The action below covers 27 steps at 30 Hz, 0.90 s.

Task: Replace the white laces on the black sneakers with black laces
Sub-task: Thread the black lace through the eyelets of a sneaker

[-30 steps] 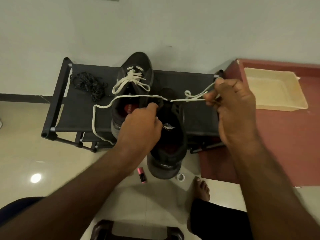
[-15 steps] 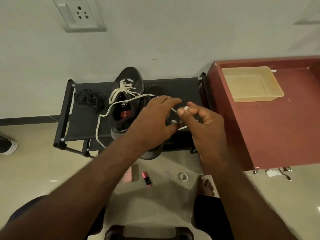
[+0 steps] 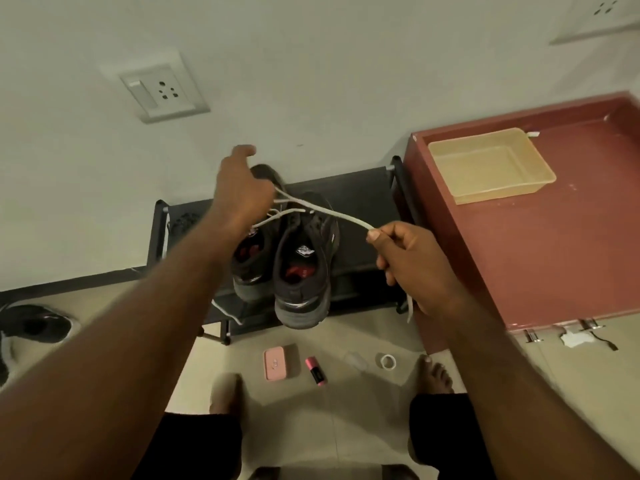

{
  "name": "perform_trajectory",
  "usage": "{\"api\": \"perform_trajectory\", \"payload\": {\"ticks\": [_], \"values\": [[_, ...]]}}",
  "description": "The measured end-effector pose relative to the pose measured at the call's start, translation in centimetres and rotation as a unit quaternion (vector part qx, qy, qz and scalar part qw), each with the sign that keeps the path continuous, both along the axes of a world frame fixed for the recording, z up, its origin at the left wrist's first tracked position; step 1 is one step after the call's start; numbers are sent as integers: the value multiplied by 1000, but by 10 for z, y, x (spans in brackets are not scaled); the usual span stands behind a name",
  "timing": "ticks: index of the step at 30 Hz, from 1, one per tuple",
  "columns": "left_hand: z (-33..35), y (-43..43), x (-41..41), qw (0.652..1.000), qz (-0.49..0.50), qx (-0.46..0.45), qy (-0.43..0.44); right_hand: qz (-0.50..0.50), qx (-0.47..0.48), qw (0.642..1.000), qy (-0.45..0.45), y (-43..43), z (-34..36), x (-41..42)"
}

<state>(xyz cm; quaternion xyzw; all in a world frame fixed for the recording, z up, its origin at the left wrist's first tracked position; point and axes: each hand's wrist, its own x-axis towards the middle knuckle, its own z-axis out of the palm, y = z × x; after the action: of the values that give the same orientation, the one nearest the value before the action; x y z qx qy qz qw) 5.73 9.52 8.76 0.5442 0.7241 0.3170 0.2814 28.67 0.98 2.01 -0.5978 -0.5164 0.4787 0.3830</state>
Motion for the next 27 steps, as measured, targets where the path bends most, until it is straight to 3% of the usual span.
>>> {"api": "perform_trajectory", "payload": {"ticks": [2,4,5,7,10,12,14,16,18,21,24,27], "values": [[4,-27,17,968,-214,61,118,17,8,1000,26,-5,8,-2],[-3,-58,41,917,-373,73,123,60,4,997,56,-12,16,-7],[-9,-69,48,903,-401,84,129,78,-3,995,67,-16,19,-10],[-20,-79,52,919,-358,106,125,87,-17,993,79,-20,22,-12],[-23,-72,48,982,-159,103,10,96,-47,992,73,-21,18,-5],[-23,-58,40,989,-28,88,-117,133,-88,986,52,-19,15,0],[-30,-44,31,982,34,79,-168,146,-140,977,66,-14,11,2],[-38,-36,24,991,8,81,-105,120,-172,973,96,-6,8,2],[-46,-34,22,989,-102,103,19,102,-180,970,131,4,7,-1],[-59,-36,27,947,-263,122,140,114,-177,954,214,15,7,-11],[-67,-41,28,944,-285,137,87,166,-186,919,305,21,4,-24],[-69,-45,24,955,-279,96,7,202,-190,877,392,25,-1,-31]]}}
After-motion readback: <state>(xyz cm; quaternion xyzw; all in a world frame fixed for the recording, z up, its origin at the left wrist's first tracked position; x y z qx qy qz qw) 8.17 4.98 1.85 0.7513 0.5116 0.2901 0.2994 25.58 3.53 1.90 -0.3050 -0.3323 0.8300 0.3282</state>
